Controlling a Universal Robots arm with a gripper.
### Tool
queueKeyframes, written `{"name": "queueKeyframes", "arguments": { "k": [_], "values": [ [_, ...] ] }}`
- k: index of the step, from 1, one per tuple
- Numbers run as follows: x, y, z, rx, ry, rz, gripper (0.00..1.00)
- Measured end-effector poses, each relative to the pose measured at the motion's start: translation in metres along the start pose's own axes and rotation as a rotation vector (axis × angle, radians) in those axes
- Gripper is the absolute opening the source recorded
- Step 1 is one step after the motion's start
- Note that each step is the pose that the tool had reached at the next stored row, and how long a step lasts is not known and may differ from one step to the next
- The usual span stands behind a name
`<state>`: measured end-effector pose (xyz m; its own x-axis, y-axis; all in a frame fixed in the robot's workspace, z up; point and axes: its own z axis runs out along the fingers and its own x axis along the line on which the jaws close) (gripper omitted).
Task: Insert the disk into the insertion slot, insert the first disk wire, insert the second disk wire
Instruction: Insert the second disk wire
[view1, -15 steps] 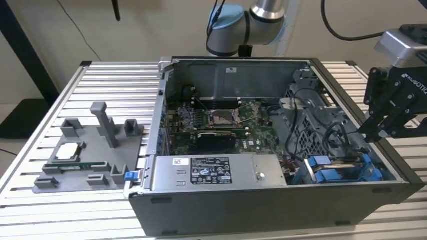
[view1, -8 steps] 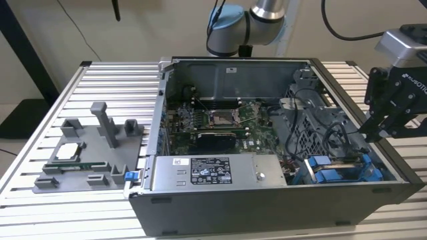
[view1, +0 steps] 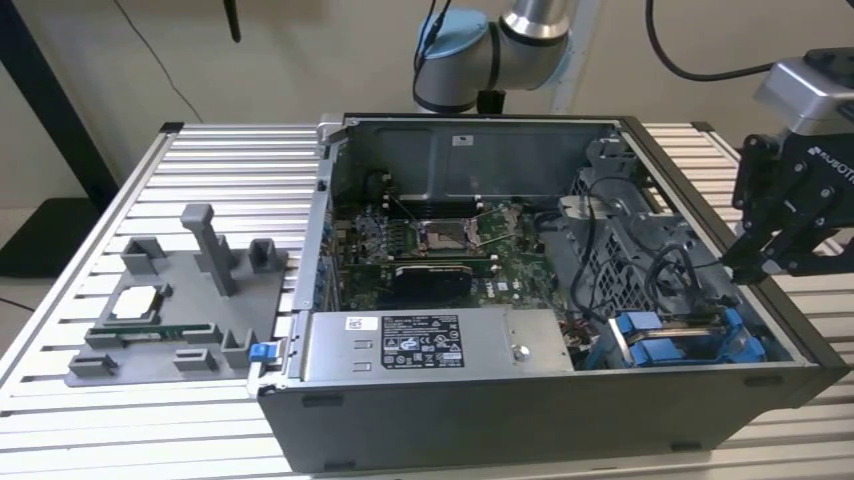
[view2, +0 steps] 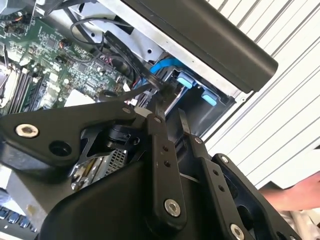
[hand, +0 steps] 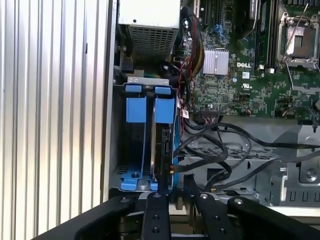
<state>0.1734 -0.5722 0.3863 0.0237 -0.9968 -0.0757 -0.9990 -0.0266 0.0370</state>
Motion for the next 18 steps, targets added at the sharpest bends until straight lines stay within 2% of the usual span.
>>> {"name": "queueKeyframes", "arguments": {
  "k": [11,18],
  "values": [
    [0.0,-0.0014,0.0,-0.0001,-0.0001,-0.001,1.0],
    [0.0001,-0.0071,0.0002,-0.0002,-0.0003,-0.001,1.0]
  ]
}}
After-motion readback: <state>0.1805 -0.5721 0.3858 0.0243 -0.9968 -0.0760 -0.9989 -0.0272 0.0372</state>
